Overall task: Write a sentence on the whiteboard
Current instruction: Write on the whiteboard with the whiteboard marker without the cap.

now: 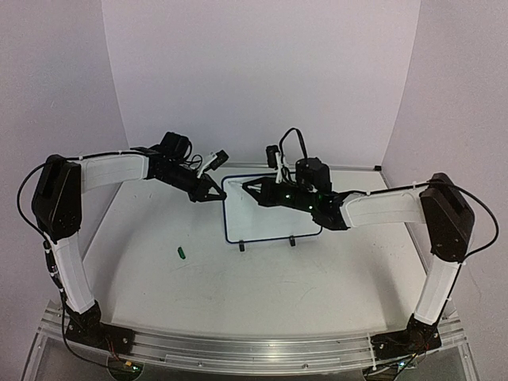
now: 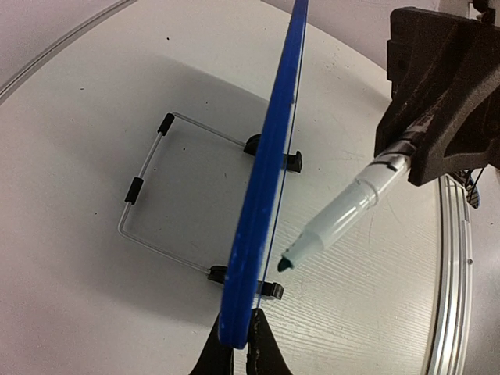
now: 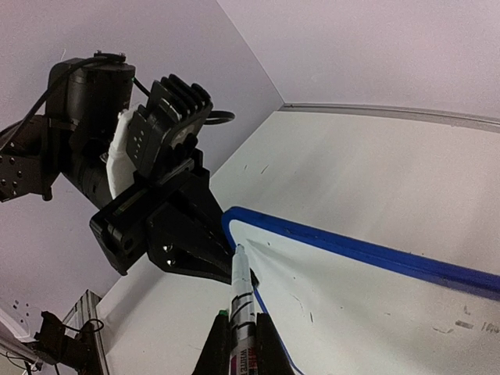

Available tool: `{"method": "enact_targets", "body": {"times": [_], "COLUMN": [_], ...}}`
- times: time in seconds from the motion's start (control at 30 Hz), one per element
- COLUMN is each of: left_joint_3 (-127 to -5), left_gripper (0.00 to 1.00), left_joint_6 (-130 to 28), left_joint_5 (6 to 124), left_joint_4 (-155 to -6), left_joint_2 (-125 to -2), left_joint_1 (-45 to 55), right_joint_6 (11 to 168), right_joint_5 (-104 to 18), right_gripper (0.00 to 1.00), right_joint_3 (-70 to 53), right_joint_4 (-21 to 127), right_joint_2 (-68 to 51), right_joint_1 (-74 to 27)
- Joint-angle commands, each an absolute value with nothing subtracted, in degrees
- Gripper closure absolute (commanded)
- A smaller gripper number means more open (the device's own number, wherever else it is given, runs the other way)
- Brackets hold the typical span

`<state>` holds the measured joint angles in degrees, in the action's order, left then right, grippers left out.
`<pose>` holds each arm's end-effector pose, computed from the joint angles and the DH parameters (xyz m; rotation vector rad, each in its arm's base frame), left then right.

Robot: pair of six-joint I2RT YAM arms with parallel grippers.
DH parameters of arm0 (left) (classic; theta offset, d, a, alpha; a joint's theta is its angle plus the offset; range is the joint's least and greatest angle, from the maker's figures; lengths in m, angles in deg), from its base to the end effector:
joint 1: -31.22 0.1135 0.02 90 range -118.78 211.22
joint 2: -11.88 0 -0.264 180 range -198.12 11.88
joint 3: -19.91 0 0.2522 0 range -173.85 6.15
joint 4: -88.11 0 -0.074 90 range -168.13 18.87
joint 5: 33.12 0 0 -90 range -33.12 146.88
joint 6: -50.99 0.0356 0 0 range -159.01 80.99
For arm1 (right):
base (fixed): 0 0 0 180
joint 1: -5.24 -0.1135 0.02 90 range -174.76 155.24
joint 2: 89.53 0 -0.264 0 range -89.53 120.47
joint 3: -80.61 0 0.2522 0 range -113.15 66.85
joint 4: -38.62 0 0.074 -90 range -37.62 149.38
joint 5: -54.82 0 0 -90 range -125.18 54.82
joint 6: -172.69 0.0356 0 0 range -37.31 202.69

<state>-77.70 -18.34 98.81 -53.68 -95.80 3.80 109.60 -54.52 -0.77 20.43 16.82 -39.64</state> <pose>0.3577 -0.2124 0.2459 1.2450 1.9655 -0.9322 0.2962 0.3116 0.2477 -0.5554 1.7517 1.1969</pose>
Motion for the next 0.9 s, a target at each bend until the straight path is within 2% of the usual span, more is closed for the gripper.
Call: {"method": "enact_targets", "body": {"times": [0.0,0.87], "left_joint_3": [-76.82,-77.03], "left_gripper": [1.00,1.00], "left_joint_6": [-15.99,-15.72], "left_joint_5": [93.10,92.79], "left_joint_4": [-52.81,-52.45], "left_joint_2": [-94.91,-95.01], "left_joint_1": [4.32,4.31], "right_joint_6": [110.02,111.16], "right_joint_5": [-54.35,-51.09], "right_gripper": [1.00,1.00], "right_joint_3": [-3.86,1.68], "right_joint_4": [17.81,17.71], "right_joint_2": [18.32,17.12], "right_joint_1": [-39.31,-38.58]}}
